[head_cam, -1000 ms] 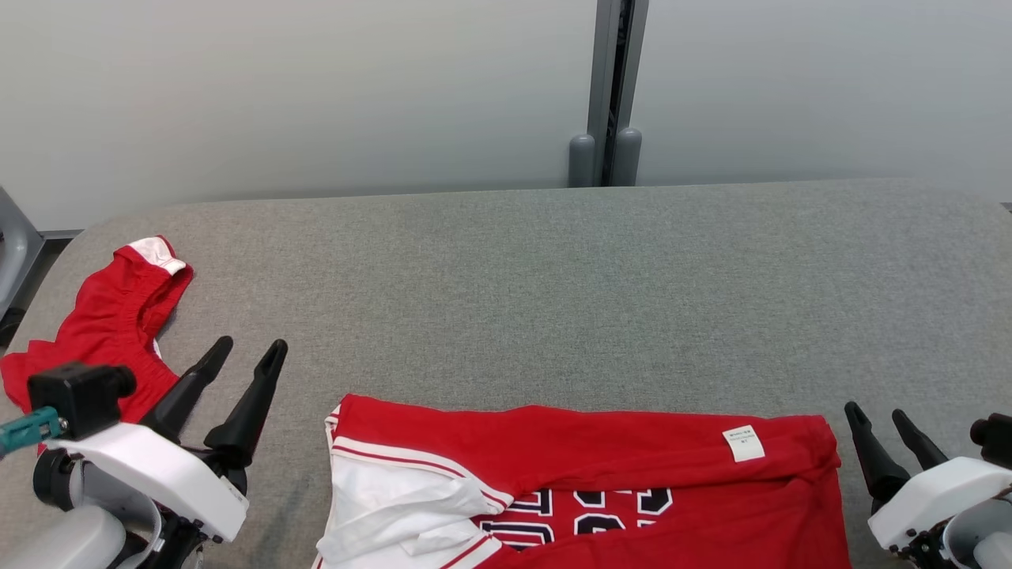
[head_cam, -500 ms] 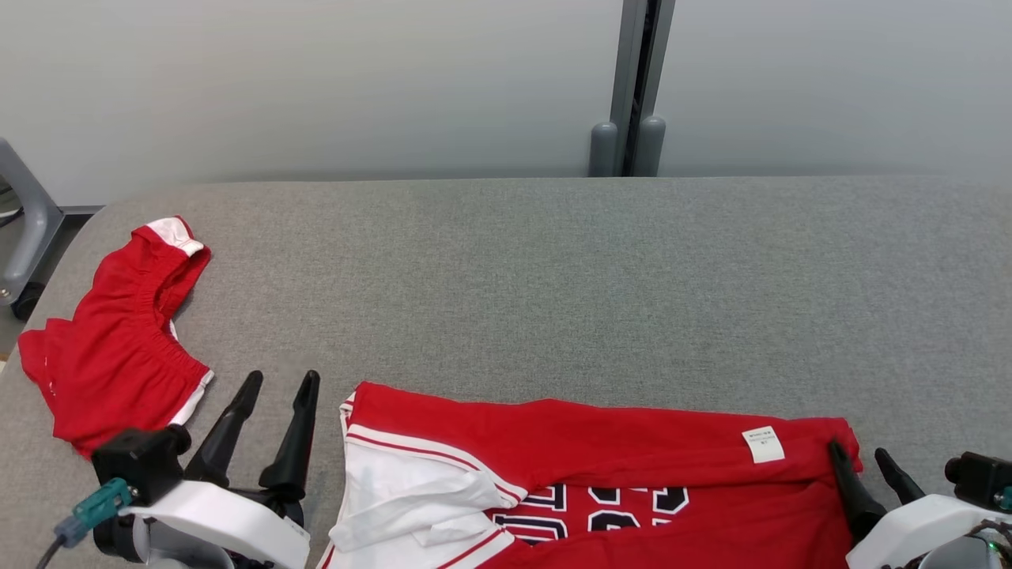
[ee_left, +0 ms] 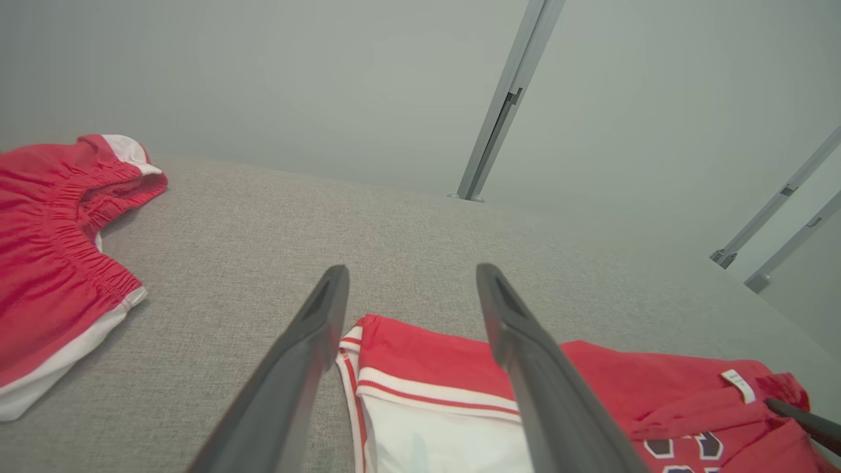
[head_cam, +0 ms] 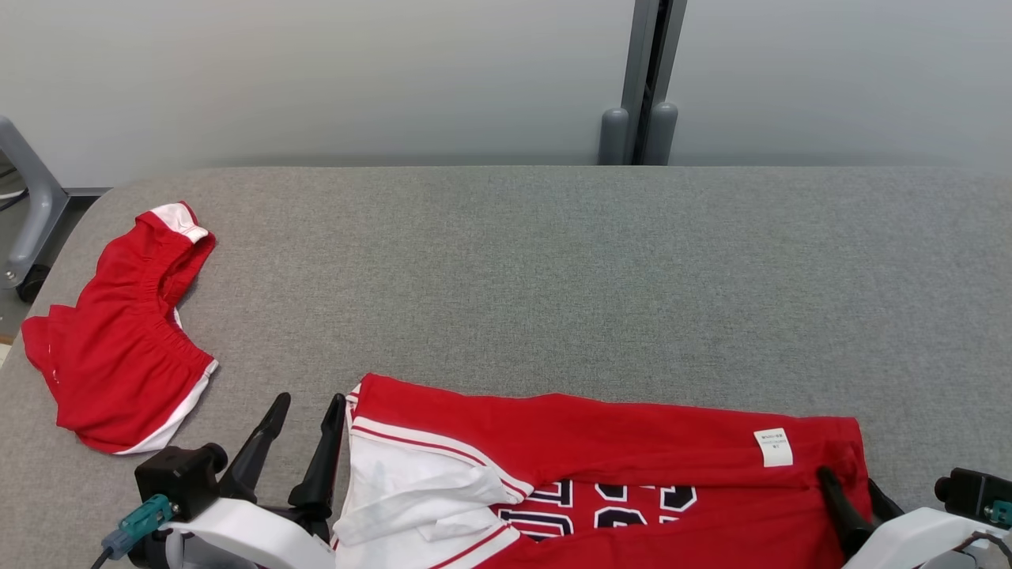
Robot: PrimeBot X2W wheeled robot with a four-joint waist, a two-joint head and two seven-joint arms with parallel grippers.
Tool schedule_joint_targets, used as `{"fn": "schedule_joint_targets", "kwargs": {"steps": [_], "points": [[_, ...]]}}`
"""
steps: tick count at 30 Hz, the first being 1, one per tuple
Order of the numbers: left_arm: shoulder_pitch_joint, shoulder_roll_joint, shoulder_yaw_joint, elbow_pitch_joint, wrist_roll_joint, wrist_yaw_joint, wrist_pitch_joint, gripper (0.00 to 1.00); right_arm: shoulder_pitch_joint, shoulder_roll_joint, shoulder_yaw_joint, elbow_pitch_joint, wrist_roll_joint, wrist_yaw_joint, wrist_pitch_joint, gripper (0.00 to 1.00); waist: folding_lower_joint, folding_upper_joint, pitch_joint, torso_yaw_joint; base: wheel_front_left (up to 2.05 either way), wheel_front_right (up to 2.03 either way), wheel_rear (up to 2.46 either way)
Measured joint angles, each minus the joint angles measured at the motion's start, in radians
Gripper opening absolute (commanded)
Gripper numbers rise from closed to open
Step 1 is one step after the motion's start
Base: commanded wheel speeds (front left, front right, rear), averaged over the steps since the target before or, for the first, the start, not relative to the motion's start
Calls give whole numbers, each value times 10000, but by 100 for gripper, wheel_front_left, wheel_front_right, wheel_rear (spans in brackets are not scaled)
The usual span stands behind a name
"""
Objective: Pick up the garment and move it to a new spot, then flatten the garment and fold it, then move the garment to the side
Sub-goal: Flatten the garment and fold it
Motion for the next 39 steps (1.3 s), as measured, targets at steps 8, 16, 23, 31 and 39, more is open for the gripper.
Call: {"fn": "schedule_joint_targets", "kwargs": {"steps": [8, 16, 23, 31, 39], "points": [[-51, -136, 50, 251, 155, -178, 0, 100, -44, 71, 127, -54, 224, -19, 134, 0, 0, 0, 17, 28, 0, 0, 0], [-61, -213, 25, 424, 209, -261, 0, 100, -87, 65, 360, -313, 268, -25, -105, 0, 0, 0, -22, 36, 0, 0, 0], [-72, -219, 35, 468, 257, -261, 0, 100, -194, -226, 284, -568, 251, -23, -504, 0, 0, 0, -104, 12, 0, 0, 0], [-49, -245, 73, 403, 349, -253, 0, 100, -649, -972, -546, -265, -140, -21, -759, 0, 0, 0, -176, -114, 0, 0, 0], [-35, -284, 36, 531, 359, -297, 0, 100, -878, -1104, -1187, -314, -917, -21, -815, 0, 0, 0, -177, -130, 0, 0, 0]]}}
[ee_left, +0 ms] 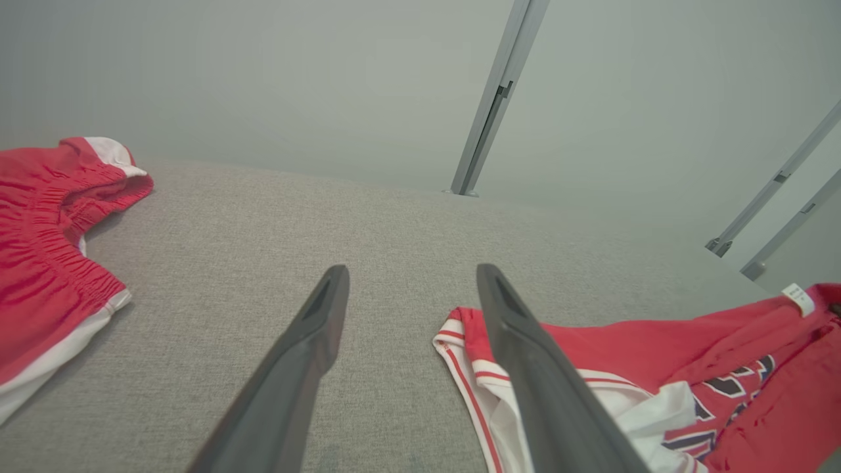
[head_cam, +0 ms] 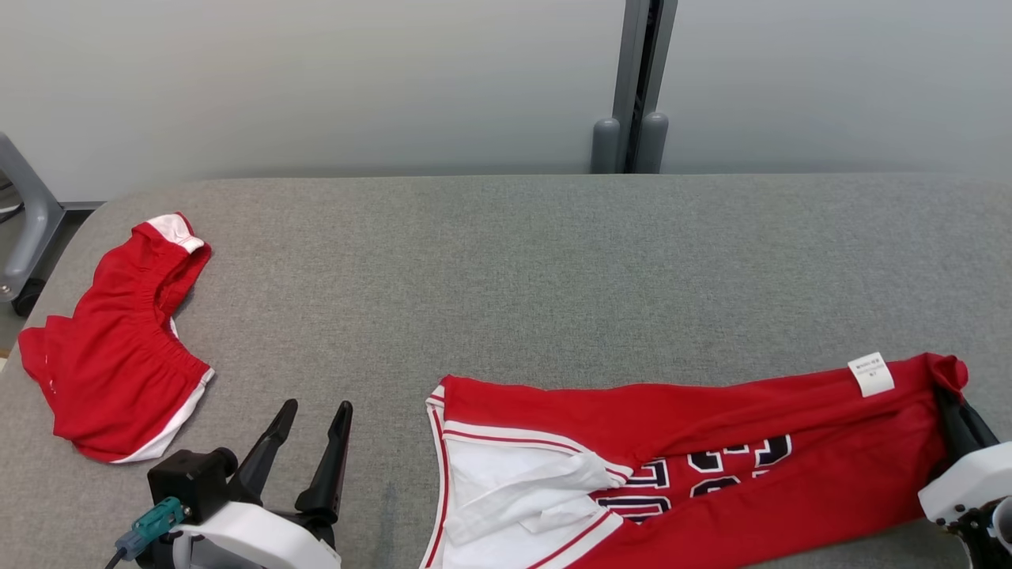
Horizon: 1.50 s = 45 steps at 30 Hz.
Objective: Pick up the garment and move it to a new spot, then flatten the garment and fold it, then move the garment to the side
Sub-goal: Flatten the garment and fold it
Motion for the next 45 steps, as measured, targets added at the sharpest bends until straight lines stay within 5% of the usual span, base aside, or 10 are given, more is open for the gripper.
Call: {"fn": "schedule_joint_targets", "kwargs": {"steps": [11, 21, 28, 36, 45], "points": [[68, -52, 25, 121, -23, -10, 0, 100, 453, 50, -270, -1820, -805, -2, 48, 0, 0, 0, -210, 1, 0, 0, 0], [206, -73, 48, 230, -96, 17, 2, 100, 1236, 543, -431, -4961, -1766, -2, 1854, 0, 0, 0, -435, 272, 0, 0, 0], [257, -140, -12, 337, -121, 4, 33, 100, 2160, 1578, 12, -7323, -2111, -2, 3519, 0, 0, 0, -560, 837, 0, 0, 0], [243, -167, -88, 410, -125, -44, 96, 100, 2331, 2332, 619, -7403, -2000, -4, 3940, 0, 0, 0, -544, 1545, 0, 0, 0], [182, -203, -180, 619, -134, -130, 153, 100, 1692, 2913, 924, -5848, -1505, -4, 3628, 0, 1, 0, -431, 2517, 0, 0, 0]]}}
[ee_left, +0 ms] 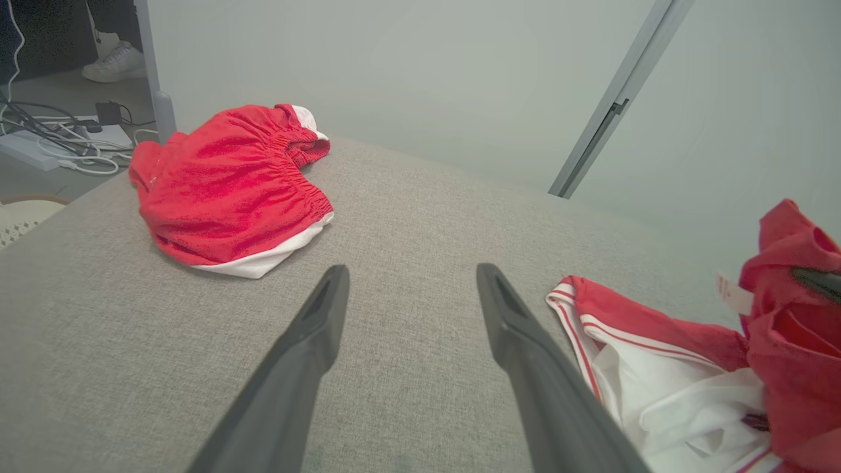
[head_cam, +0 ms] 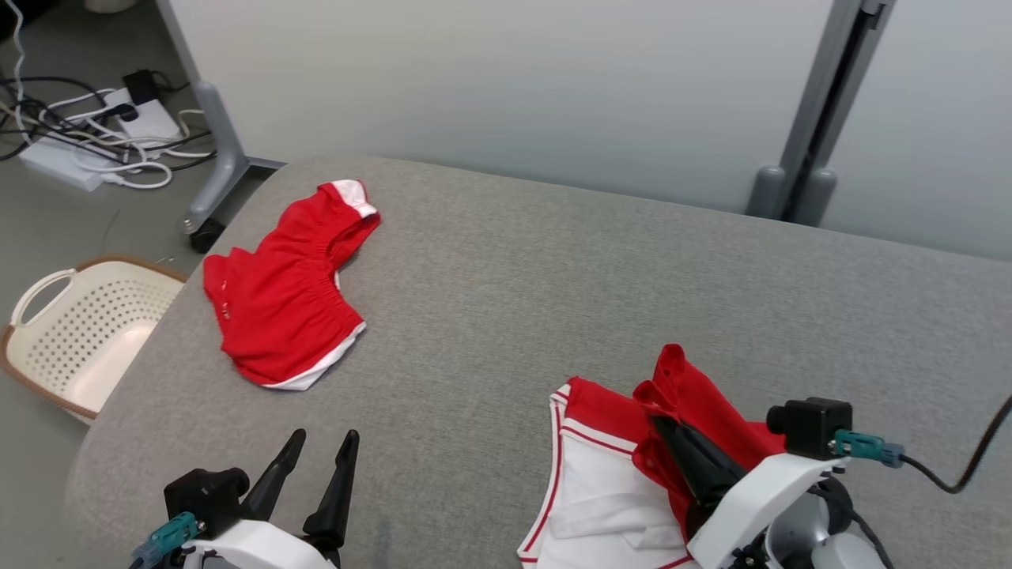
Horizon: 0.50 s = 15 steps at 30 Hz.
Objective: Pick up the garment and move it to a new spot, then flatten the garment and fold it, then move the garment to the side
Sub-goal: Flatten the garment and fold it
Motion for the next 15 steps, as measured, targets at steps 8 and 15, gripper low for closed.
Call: {"fn": "schedule_joint_targets", "kwargs": {"steps": [8, 15], "points": [[-98, 23, -61, 71, 0, -12, 86, 100, -552, 270, 568, 1373, 826, 0, -500, 0, -1, 0, 19, 697, 0, 0, 0], [-104, 29, -125, 42, 0, -8, 169, 100, -1009, 422, 1233, 2364, 1269, 0, -767, 12, 0, 0, 46, 969, 0, 0, 0]]}}
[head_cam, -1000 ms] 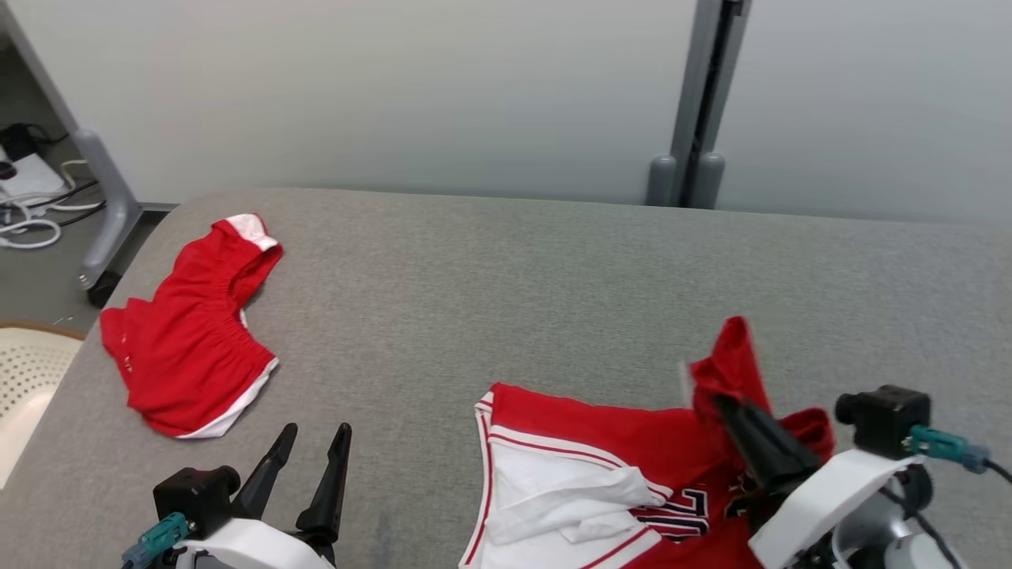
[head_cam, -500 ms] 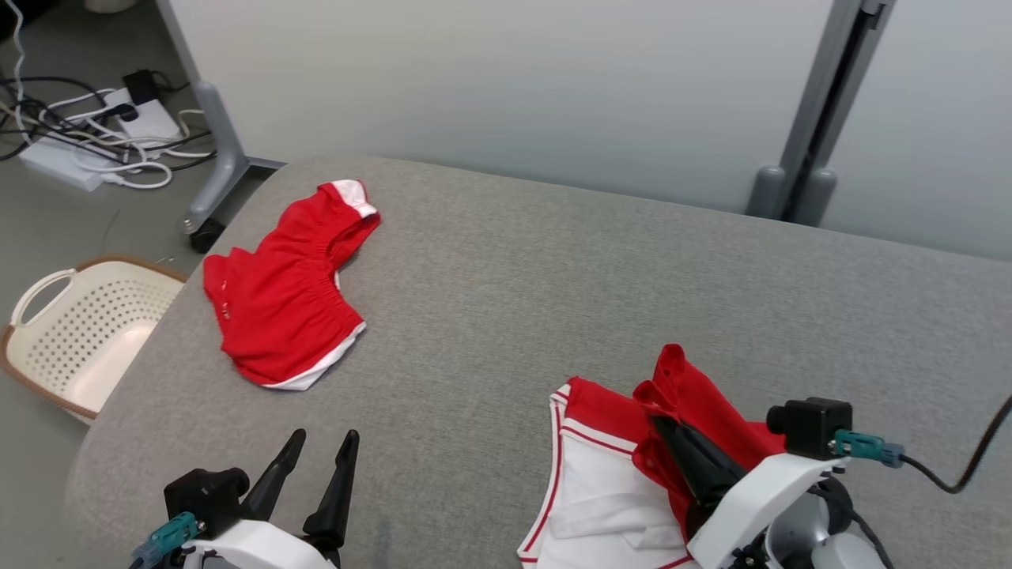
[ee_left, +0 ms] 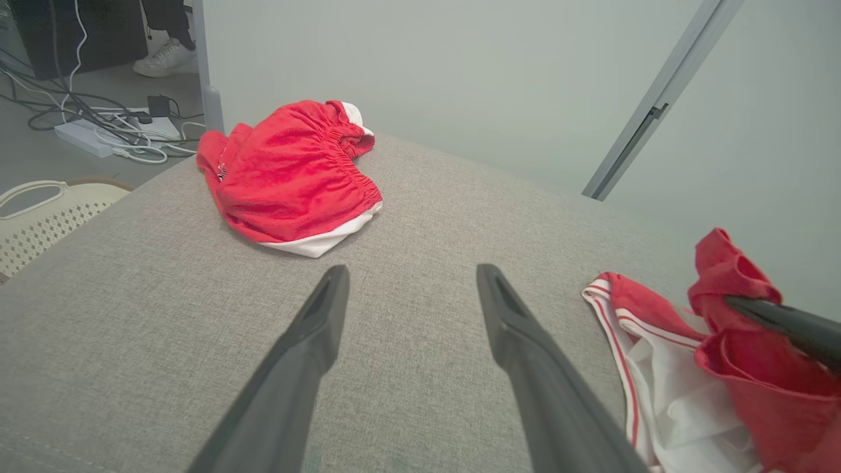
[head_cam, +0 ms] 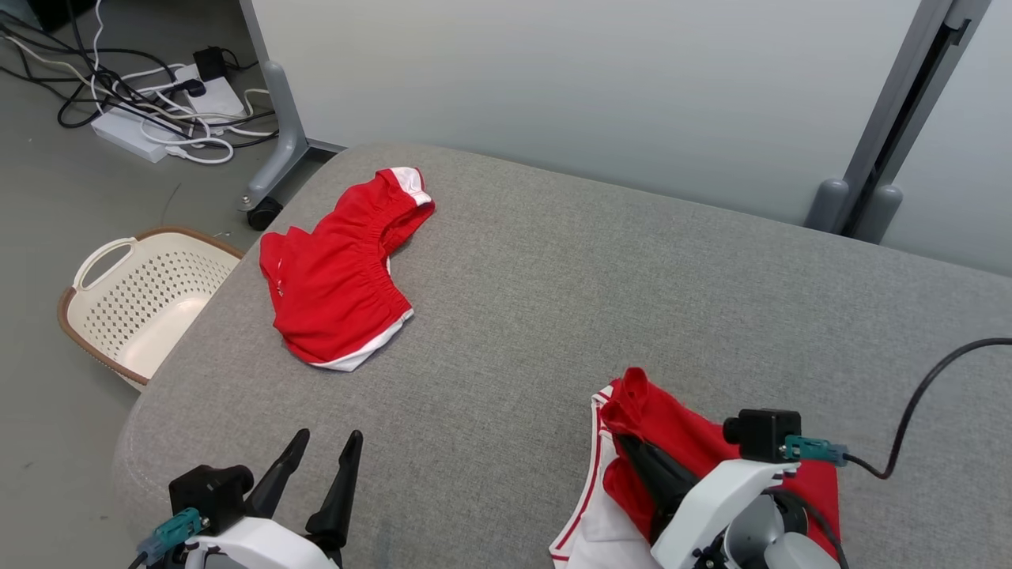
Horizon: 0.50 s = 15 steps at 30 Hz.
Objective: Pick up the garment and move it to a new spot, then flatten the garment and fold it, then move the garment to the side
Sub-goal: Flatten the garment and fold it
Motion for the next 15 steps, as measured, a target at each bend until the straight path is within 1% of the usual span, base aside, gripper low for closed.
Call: {"fn": "schedule_joint_targets", "kwargs": {"steps": [1, 2, 3, 6, 8, 12, 15], "points": [[0, 10, 0, -2, 0, 2, 0, 100, -50, 8, 104, 127, 69, 0, -33, 12, -1, 0, 6, 15, 0, 0, 0], [-2, 15, 2, -6, 0, 8, 2, 100, -96, 15, 165, 272, 107, 0, -52, 47, 0, 0, 10, 22, 0, 0, 0], [-2, 21, 0, -4, 0, 10, 2, 100, -153, 21, 238, 393, 125, 0, -90, 100, 0, 0, 11, 21, 0, 0, 0], [-1, 42, 2, -4, -19, 27, 4, 100, -308, 36, 447, 633, 211, 0, -182, 100, 0, 0, 8, -27, 0, 0, 0], [1, 54, -6, -15, -38, 58, 19, 100, -397, 48, 581, 571, 378, 0, -234, 100, 0, 0, -16, -111, 0, 0, 0], [14, 75, -31, -54, -44, 88, 58, 100, -392, -6, 786, 132, 905, 0, -301, 100, 0, 0, -112, -380, 0, 0, 0], [59, 123, -29, -105, -56, 104, 63, 100, -345, -272, 777, -380, 1223, 0, -393, 100, 0, 0, -200, -662, 0, 0, 0]]}}
